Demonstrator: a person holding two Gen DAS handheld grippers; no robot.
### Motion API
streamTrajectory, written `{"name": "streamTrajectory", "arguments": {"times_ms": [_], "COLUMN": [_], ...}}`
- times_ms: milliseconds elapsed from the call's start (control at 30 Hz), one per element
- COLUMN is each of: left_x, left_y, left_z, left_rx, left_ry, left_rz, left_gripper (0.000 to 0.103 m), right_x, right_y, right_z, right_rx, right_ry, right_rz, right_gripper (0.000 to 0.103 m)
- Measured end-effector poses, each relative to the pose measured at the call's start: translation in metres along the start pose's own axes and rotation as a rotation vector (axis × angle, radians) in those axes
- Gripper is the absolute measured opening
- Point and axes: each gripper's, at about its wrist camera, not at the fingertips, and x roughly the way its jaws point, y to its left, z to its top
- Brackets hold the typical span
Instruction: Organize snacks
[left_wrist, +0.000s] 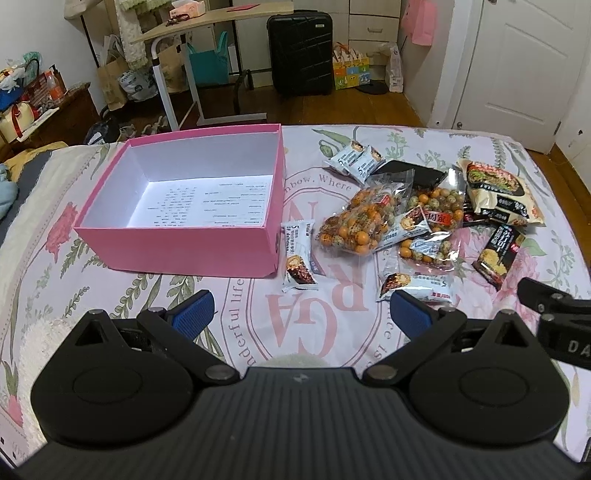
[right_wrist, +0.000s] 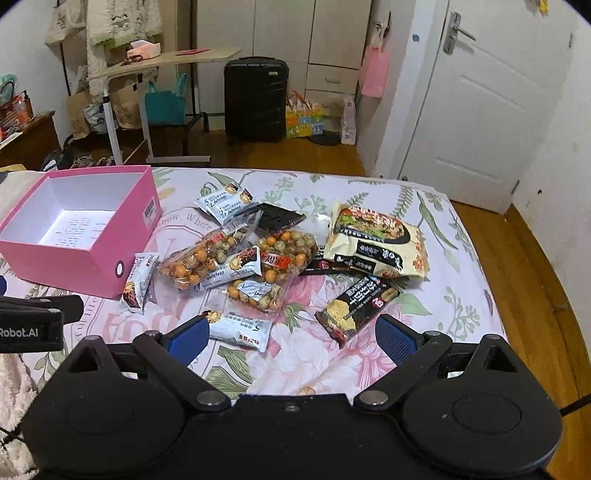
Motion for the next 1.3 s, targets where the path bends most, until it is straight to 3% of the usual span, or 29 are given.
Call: {"name": "streamTrajectory", "arguments": {"times_ms": [200,400,700,800,900,1033,1167,1300], "left_x": [-0.002,0.018,0.087,0.112,0.136,0.165,0.184,0.197], "left_y": [-0.001,0.011,0.026,0.02,0.016,0.017,0.02,0.023], "left_z": [0.0,-0.004,0.001,0.003,0.004,-0.001,-0.007,-0.01], "left_rx": [0.006,-0.024,0.011,0.041,0.024,-0.031,-0.041,-0.063], "left_ry": [-0.015,-0.081,-0.057,-0.06,-0.025,0.009,0.028,0.05], "left_rz": [-0.008,0.001,-0.127,-0.15,-0.163,-0.119,-0.076,-0.047], "left_gripper": [0.103,0.1,0.1,0.098,0.088,0.069,0.069,0.068], "right_x": [-0.002,0.027,0.106,0.132,0.152,0.169,0.18,0.183], "right_y": [-0.001,-0.006,0.009,0.009,0.008,0.009,0.015,0.023], "right_z": [-0.002,-0.008,-0.011,-0.017,-0.023,-0.028,-0.03,-0.032], "right_rx": [0.002,-0.034,-0.035,0.024,0.06,0.061,0.025,-0.007], "right_ry": [-0.039,-0.102,0.028,0.091,0.128,0.149,0.128,0.094], "right_rz": [0.03,0.186,0.351,0.36,0.331,0.332,0.334,0.277], "right_gripper": [0.098,0.098,0.098,0.098,0.098,0.098,0.098,0.099]}}
